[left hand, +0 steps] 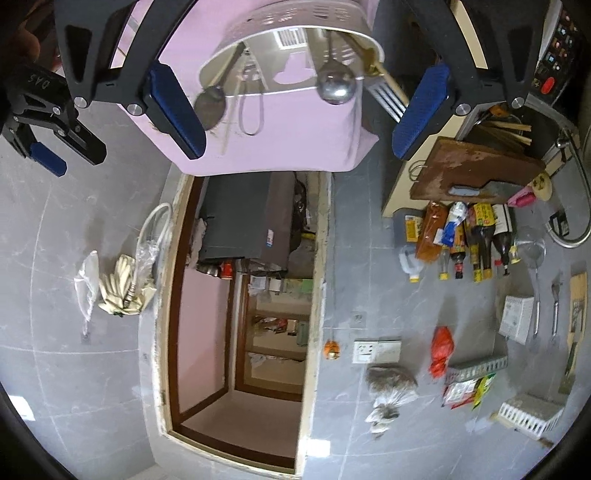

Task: Organize utensils
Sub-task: 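Move both open tools back toward the knife and chopstick, then lower the left tool around the silver knife while the right tool lowers around the chopstick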

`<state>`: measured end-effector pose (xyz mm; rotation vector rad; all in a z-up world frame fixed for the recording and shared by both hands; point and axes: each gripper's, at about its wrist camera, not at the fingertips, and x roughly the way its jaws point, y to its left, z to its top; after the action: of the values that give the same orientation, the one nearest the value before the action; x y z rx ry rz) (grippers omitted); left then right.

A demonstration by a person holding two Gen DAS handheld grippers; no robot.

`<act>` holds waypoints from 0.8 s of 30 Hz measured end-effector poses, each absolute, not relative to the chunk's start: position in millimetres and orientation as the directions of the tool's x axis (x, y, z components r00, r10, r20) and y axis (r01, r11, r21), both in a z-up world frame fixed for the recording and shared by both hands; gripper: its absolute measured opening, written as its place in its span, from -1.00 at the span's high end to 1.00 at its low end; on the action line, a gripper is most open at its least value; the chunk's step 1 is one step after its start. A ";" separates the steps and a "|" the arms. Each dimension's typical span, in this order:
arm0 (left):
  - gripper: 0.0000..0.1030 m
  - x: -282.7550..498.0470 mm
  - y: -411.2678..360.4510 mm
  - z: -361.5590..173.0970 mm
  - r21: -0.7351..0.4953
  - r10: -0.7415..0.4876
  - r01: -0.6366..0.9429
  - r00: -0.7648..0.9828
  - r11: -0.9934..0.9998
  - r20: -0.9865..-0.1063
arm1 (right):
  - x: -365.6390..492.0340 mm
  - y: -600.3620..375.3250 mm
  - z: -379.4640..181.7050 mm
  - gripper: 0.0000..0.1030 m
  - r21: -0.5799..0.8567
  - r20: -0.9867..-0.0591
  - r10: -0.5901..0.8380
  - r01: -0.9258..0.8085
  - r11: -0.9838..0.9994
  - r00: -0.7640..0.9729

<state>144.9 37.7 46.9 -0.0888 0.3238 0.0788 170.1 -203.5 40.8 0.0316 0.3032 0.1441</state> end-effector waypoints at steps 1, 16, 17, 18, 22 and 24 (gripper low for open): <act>-0.98 144.5 32.1 46.5 -0.068 0.062 -0.088 0.946 0.994 -0.319 | 169.9 -207.7 39.8 -0.97 0.052 -0.298 0.141 -0.132 0.990 0.944; -0.98 148.4 -46.8 17.6 -0.069 -0.014 -0.016 0.912 0.997 -0.410 | 175.6 -309.6 2.7 -0.97 -0.038 -0.432 0.035 -0.057 0.998 0.901; -0.98 149.4 -52.2 14.0 -0.074 -0.018 -0.015 0.907 0.997 -0.421 | 176.7 -314.1 0.0 -0.97 -0.043 -0.441 0.034 -0.059 0.997 0.897; -0.98 150.4 -57.0 10.9 -0.077 -0.020 -0.015 0.903 0.997 -0.429 | 178.1 -318.9 -3.2 -0.97 -0.047 -0.449 0.033 -0.060 0.997 0.893; -0.98 158.1 -75.5 -2.8 -0.094 -0.030 -0.017 0.881 0.995 -0.473 | 185.4 -336.4 -16.0 -0.97 -0.052 -0.479 0.034 -0.067 0.996 0.877; -0.98 161.8 -84.2 -11.2 -0.111 -0.028 -0.031 0.869 0.993 -0.494 | 189.1 -341.9 -24.2 -0.97 -0.052 -0.494 0.045 -0.081 0.995 0.868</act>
<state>161.8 -84.2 -11.2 -0.1169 0.5177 0.0013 189.1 -341.9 -24.2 -0.0719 0.5151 0.0659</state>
